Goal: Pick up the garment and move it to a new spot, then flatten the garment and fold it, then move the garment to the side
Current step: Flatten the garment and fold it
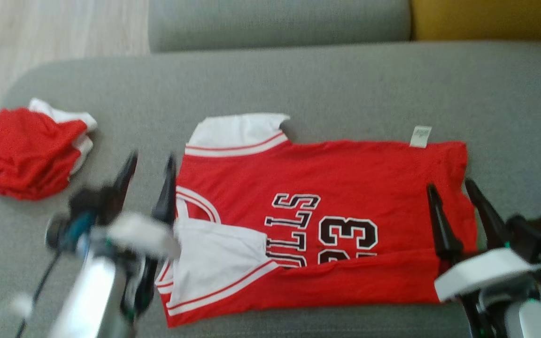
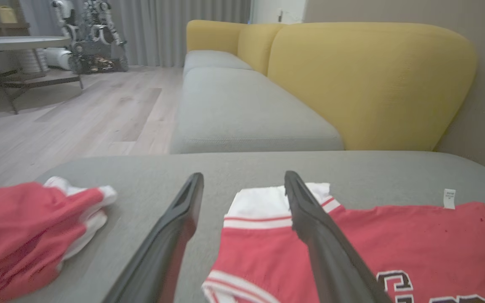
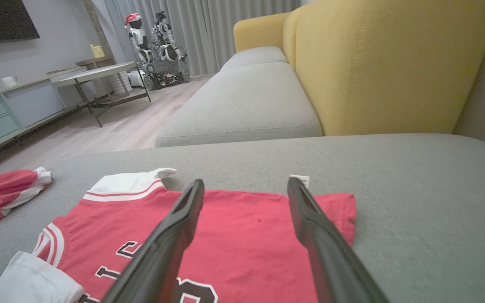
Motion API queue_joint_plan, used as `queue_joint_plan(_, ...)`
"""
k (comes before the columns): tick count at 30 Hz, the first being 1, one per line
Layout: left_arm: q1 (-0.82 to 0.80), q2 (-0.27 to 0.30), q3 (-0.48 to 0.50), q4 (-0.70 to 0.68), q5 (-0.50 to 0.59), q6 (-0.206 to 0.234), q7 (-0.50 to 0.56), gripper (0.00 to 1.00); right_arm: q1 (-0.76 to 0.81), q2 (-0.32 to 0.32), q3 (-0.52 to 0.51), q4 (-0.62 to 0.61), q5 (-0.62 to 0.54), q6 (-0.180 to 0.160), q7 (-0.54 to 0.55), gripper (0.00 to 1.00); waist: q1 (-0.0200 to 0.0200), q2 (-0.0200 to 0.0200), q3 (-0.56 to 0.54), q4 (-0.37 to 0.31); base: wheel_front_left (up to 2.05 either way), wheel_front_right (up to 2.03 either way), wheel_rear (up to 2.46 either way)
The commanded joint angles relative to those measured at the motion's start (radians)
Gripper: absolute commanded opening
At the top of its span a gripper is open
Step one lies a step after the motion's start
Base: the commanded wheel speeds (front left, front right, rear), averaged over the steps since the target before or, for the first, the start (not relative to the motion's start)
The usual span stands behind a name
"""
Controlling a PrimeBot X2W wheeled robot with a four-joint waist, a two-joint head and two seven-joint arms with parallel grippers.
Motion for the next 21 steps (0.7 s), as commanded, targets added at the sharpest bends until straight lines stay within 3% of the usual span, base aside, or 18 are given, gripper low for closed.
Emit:
queue_joint_plan(1,-0.112,0.004,0.024,-0.003,-0.002,-0.015,0.000,1.00,-0.075,-0.011,0.030,-0.045,-0.001,-0.001,0.003,1.00,0.0000,0.0000,0.050,-0.003,0.00,0.00,0.00)
queue_joint_plan(10,-0.500,-0.054,-0.014,0.403,-0.015,-0.109,0.002,1.00,-0.162,-0.019,0.085,-0.025,0.002,-0.001,-0.007,1.00,0.0000,0.0000,0.173,-0.059,0.00,0.00,0.00)
queue_joint_plan(21,-0.762,-0.049,0.006,0.921,-0.040,-0.132,0.024,1.00,-0.215,-0.019,0.132,0.021,0.014,-0.001,-0.020,1.00,0.0000,0.0000,0.251,-0.135,0.00,0.00,0.00)
